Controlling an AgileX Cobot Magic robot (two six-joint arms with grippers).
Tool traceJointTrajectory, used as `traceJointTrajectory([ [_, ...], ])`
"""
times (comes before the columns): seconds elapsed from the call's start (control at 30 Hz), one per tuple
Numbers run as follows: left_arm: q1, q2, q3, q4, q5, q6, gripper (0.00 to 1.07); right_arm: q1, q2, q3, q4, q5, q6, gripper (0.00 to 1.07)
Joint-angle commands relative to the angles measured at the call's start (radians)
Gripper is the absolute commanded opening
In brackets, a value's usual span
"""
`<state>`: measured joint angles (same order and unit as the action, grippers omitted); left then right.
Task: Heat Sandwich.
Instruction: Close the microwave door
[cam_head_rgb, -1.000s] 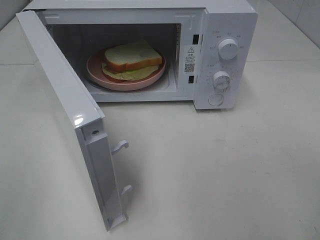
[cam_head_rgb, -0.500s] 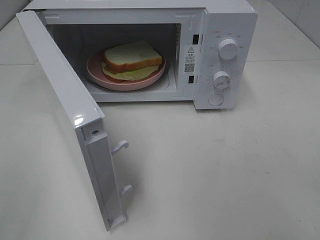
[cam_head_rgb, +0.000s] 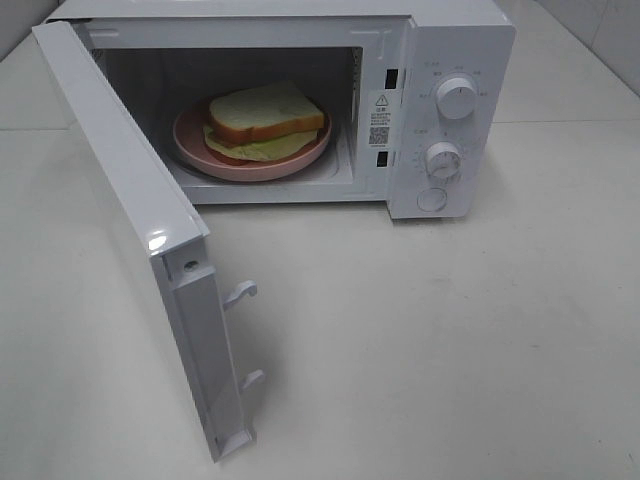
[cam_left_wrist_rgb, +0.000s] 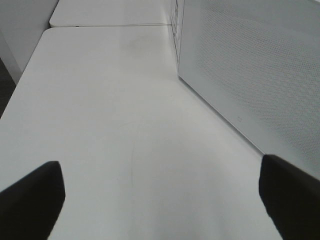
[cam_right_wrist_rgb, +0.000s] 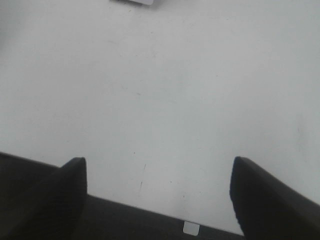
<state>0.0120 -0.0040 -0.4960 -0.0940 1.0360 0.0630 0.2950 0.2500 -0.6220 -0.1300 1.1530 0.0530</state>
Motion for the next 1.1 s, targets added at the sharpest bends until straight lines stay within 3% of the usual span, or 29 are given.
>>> traceJointTrajectory([
  [0.03,-0.004,-0.026,0.003,-0.001,-0.008,-0.001,1.03,-0.069,-0.069,0.011,0.0,-0.026,-0.002,0.76],
  [0.3,-0.004,-0.026,0.003,-0.001,-0.008,-0.001,1.03,-0.168,-0.177,0.114,0.009,-0.113,-0.001,0.76],
  [0.47,-0.004,-0.026,0.003,-0.001,-0.008,-0.001,1.03,-0.206,-0.247,0.119,0.012,-0.119,-0.001,0.76],
  [1.1,-0.004,-0.026,0.003,-0.002,-0.008,0.0,1.03,-0.212,-0.281,0.116,0.013,-0.119,-0.001,0.76],
])
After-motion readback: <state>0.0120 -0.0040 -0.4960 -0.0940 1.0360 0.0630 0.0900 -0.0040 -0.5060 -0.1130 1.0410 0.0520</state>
